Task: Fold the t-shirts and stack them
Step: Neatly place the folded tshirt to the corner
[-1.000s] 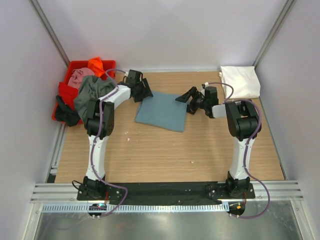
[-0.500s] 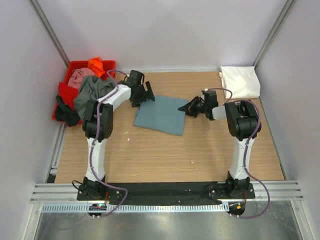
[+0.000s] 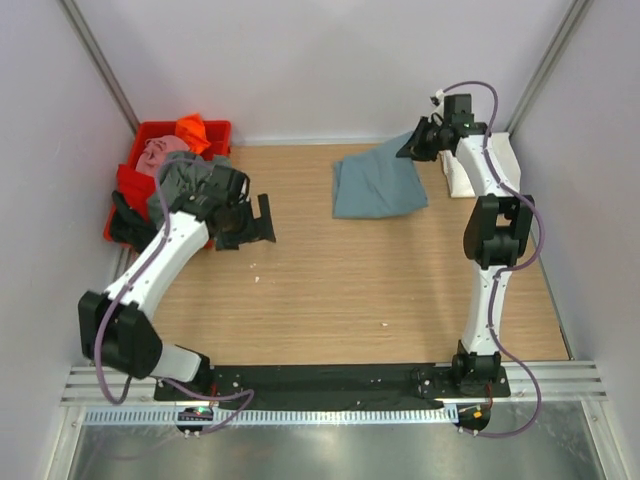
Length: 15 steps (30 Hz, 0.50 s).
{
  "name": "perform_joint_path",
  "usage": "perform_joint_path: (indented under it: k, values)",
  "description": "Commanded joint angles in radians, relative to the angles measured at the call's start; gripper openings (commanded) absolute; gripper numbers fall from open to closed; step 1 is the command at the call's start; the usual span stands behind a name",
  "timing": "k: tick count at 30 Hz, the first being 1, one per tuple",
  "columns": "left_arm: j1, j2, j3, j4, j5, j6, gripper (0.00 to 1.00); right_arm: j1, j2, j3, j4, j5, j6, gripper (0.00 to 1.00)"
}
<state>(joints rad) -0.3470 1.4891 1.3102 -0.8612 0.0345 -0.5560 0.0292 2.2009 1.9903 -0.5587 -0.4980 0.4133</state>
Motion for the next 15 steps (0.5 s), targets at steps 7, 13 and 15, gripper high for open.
perform_joint_path:
  k: [7, 13, 15]
  values:
    - [-0.004, -0.341, -0.242, -0.107, 0.044, 0.065, 0.98, -0.1, 0.184, 0.574, -0.48, 0.242, -0.264, 0.01]
    - [-0.006, -0.512, -0.367, -0.096, -0.013, -0.018, 0.96, -0.13, 0.169, 0.636, -0.439, 0.248, -0.338, 0.01]
    - [-0.006, -0.556, -0.365, -0.093, -0.022, -0.015, 0.96, -0.135, 0.166, 0.659, -0.411, 0.257, -0.353, 0.01]
